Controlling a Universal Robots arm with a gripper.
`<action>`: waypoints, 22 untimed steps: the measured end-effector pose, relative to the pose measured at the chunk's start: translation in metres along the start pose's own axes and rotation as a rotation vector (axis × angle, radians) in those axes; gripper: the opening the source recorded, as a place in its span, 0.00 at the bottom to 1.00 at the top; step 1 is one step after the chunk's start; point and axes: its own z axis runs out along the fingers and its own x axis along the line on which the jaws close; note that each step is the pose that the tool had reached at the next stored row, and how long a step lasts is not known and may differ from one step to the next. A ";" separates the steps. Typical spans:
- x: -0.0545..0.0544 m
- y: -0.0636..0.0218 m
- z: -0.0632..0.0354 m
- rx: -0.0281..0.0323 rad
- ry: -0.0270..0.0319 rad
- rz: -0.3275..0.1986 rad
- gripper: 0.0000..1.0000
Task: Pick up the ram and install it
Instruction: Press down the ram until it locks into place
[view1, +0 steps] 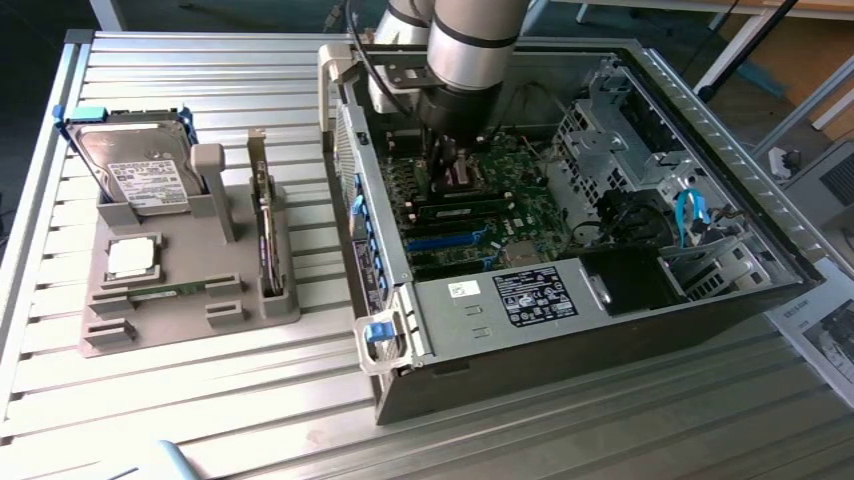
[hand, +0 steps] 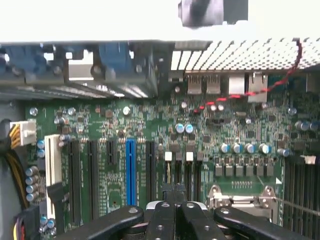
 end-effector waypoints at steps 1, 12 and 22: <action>0.000 0.0014 0.0000 0.0001 0.0000 0.000 0.10; 0.001 0.0069 -0.0001 0.0001 0.0000 0.000 0.10; 0.001 0.0070 0.0047 0.0001 0.0000 0.000 0.10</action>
